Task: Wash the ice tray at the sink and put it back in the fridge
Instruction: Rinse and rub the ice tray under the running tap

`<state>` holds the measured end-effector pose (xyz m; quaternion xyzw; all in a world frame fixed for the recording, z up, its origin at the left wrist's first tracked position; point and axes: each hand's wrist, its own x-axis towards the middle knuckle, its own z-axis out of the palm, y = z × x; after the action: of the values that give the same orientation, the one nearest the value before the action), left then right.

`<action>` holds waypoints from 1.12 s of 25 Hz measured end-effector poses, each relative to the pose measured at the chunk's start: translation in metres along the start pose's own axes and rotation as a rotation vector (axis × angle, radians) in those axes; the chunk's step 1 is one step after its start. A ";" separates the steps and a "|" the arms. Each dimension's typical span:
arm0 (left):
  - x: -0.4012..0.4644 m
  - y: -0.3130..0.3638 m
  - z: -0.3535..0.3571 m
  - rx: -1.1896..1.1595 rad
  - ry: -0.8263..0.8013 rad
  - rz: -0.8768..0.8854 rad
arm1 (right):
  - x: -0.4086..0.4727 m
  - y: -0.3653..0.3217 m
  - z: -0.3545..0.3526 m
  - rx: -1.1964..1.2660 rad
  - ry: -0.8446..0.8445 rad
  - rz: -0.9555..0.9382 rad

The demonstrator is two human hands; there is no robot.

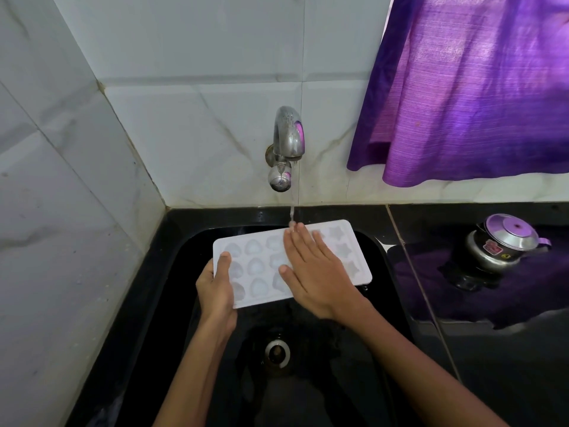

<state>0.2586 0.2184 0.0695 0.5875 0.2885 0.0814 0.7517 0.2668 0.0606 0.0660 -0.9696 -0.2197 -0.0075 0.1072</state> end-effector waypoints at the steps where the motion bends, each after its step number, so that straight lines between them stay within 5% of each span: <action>1: 0.002 0.002 0.001 0.001 0.002 0.006 | 0.004 -0.007 0.001 0.007 0.003 -0.035; 5: 0.014 0.008 -0.005 0.012 0.019 0.039 | -0.019 -0.020 0.003 0.084 -0.070 -0.202; 11: -0.002 -0.006 0.011 0.035 -0.109 0.007 | 0.002 -0.004 -0.001 0.031 0.009 0.042; 16: 0.010 -0.001 0.017 -0.021 -0.079 -0.033 | -0.027 -0.018 0.003 0.132 -0.134 -0.228; 21: 0.010 -0.007 0.025 0.004 -0.130 -0.172 | -0.012 0.012 0.001 0.055 -0.110 0.053; 24: 0.003 -0.010 0.033 -0.003 -0.200 -0.202 | 0.013 -0.015 0.006 0.034 -0.009 -0.053; 28: 0.015 -0.007 0.018 -0.051 -0.185 -0.287 | -0.006 -0.029 0.004 0.067 -0.089 -0.279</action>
<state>0.2787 0.2084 0.0602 0.5261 0.2969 -0.0738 0.7935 0.2494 0.0845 0.0672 -0.9250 -0.3568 0.0279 0.1276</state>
